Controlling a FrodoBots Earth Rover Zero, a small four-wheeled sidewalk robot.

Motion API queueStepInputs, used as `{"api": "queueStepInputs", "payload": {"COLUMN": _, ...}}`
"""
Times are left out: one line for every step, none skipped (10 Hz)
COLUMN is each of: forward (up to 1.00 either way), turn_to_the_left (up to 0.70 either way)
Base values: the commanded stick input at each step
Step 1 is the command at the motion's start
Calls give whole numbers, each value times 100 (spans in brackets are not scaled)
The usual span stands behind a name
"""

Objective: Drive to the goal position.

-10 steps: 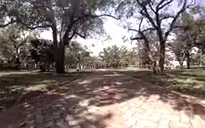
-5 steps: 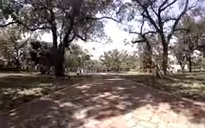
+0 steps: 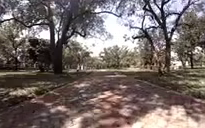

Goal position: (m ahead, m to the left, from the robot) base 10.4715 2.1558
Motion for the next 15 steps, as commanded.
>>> {"api": "queueStepInputs", "payload": {"forward": 70, "turn_to_the_left": 0}}
{"api": "queueStepInputs", "payload": {"forward": 70, "turn_to_the_left": 0}}
{"api": "queueStepInputs", "payload": {"forward": 70, "turn_to_the_left": 0}}
{"api": "queueStepInputs", "payload": {"forward": 70, "turn_to_the_left": 0}}
{"api": "queueStepInputs", "payload": {"forward": 70, "turn_to_the_left": 0}}
{"api": "queueStepInputs", "payload": {"forward": 70, "turn_to_the_left": 0}}
{"api": "queueStepInputs", "payload": {"forward": 70, "turn_to_the_left": 0}}
{"api": "queueStepInputs", "payload": {"forward": 70, "turn_to_the_left": 0}}
{"api": "queueStepInputs", "payload": {"forward": 70, "turn_to_the_left": 0}}
{"api": "queueStepInputs", "payload": {"forward": 70, "turn_to_the_left": 0}}
{"api": "queueStepInputs", "payload": {"forward": 70, "turn_to_the_left": 0}}
{"api": "queueStepInputs", "payload": {"forward": 70, "turn_to_the_left": 0}}
{"api": "queueStepInputs", "payload": {"forward": 70, "turn_to_the_left": 0}}
{"api": "queueStepInputs", "payload": {"forward": 70, "turn_to_the_left": 0}}
{"api": "queueStepInputs", "payload": {"forward": 70, "turn_to_the_left": 0}}
